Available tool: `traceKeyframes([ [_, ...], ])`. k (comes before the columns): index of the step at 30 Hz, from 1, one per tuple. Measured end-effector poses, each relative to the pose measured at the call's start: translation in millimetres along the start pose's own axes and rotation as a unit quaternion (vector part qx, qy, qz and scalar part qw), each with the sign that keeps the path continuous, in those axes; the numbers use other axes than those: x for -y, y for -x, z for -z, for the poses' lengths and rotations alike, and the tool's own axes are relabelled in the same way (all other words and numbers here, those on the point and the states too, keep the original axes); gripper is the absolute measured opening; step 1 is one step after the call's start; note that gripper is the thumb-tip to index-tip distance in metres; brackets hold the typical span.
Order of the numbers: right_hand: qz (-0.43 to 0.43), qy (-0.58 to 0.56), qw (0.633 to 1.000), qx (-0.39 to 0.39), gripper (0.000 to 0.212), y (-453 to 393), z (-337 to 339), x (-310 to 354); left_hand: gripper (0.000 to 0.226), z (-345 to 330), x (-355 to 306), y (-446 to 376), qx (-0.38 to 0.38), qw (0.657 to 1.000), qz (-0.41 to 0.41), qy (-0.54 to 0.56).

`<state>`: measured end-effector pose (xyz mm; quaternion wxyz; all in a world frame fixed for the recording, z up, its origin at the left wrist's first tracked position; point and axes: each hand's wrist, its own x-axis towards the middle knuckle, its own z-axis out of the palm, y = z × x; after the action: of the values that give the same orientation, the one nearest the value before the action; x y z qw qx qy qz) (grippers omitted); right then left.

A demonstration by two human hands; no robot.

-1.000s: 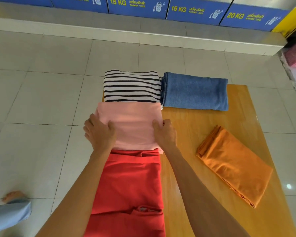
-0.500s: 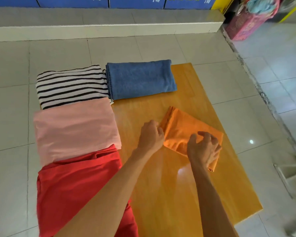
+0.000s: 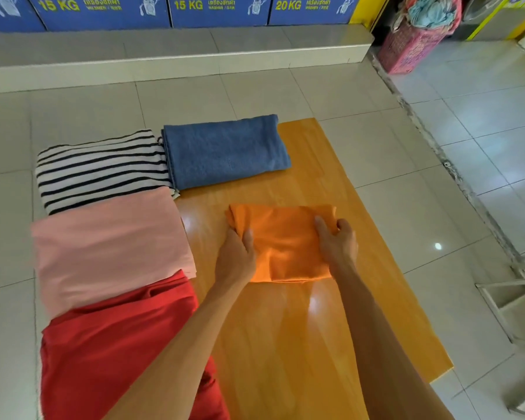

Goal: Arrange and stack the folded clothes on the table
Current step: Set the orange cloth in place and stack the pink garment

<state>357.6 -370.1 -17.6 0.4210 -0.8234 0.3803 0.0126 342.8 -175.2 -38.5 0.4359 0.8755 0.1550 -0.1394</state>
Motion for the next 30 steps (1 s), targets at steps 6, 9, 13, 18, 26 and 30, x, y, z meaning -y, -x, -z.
traceKeyframes([
  [6,0.134,0.044,0.987,0.082,0.050,-17,-53,60,0.042,50,11,-12,-0.096,0.995,0.027,0.015],
  [9,0.146,0.101,0.980,0.094,0.051,-24,-75,62,0.048,56,16,-24,-0.049,0.993,0.093,-0.045],
  [13,0.142,0.165,0.972,0.086,0.048,-28,-85,52,0.047,55,23,-35,-0.012,0.988,0.128,-0.088],
  [18,0.126,0.172,0.972,0.102,0.048,-36,-86,56,0.050,62,14,-37,0.010,0.988,0.133,-0.078],
  [26,0.136,0.148,0.980,-0.012,0.037,-2,-79,79,0.043,111,18,-11,0.016,0.998,0.053,0.001],
  [30,0.255,0.063,0.963,0.059,0.022,62,-111,99,0.030,149,38,4,-0.119,0.992,0.016,0.043],
])
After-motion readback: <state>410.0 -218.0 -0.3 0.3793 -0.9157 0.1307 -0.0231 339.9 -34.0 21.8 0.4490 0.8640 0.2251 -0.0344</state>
